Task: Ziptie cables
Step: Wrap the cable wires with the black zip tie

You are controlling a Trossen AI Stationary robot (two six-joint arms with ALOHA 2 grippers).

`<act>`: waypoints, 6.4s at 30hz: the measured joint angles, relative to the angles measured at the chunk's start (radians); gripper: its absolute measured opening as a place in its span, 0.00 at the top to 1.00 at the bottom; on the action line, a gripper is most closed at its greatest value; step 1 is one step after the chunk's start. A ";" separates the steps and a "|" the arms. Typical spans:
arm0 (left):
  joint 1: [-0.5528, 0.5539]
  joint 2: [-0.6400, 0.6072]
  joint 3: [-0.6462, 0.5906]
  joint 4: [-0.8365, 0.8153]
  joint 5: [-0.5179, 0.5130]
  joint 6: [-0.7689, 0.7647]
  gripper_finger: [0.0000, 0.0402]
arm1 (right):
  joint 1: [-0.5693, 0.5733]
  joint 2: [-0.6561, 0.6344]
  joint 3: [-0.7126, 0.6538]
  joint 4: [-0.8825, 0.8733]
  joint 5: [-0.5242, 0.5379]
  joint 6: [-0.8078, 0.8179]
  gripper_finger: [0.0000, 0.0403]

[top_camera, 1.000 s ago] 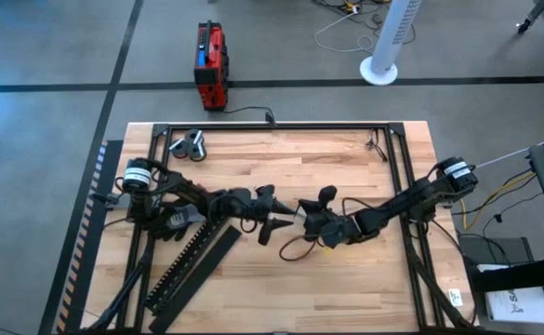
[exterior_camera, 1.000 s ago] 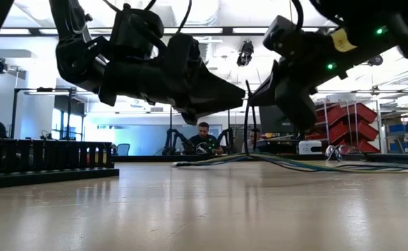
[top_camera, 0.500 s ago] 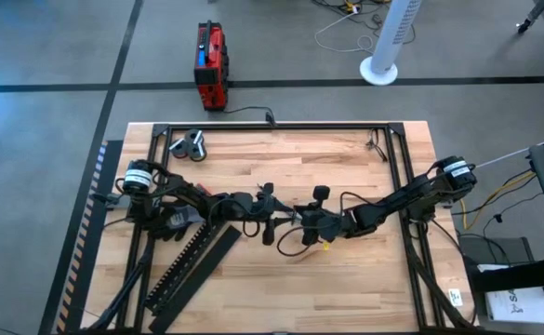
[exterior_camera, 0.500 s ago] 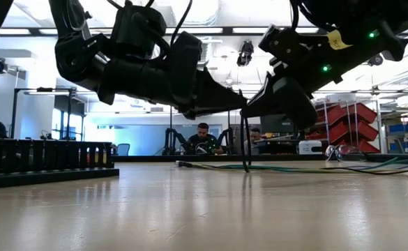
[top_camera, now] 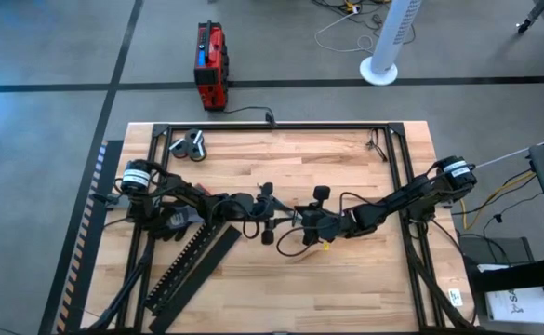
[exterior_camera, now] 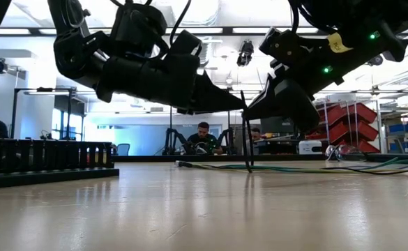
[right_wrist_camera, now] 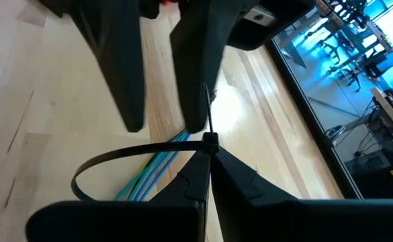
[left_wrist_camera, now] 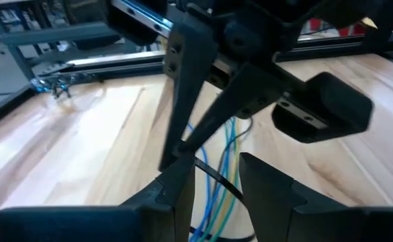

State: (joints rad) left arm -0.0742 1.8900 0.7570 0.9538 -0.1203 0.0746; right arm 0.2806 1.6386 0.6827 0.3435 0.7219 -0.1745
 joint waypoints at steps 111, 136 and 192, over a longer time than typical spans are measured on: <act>0.005 -0.004 0.049 0.191 0.040 -0.474 1.00 | -0.019 -0.015 -0.009 -0.040 -0.207 0.127 0.99; 0.008 -0.040 0.032 -0.038 0.161 -0.134 0.97 | 0.059 -0.102 -0.004 -0.081 -0.200 -0.207 1.00; 0.123 0.178 0.320 -0.060 0.247 0.020 0.76 | 0.198 -0.413 -0.003 -0.760 -0.262 -0.475 1.00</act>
State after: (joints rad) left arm 0.0487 2.0682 1.0769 0.8934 0.1268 0.0946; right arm 0.4784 1.2257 0.6796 -0.4169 0.4596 -0.6493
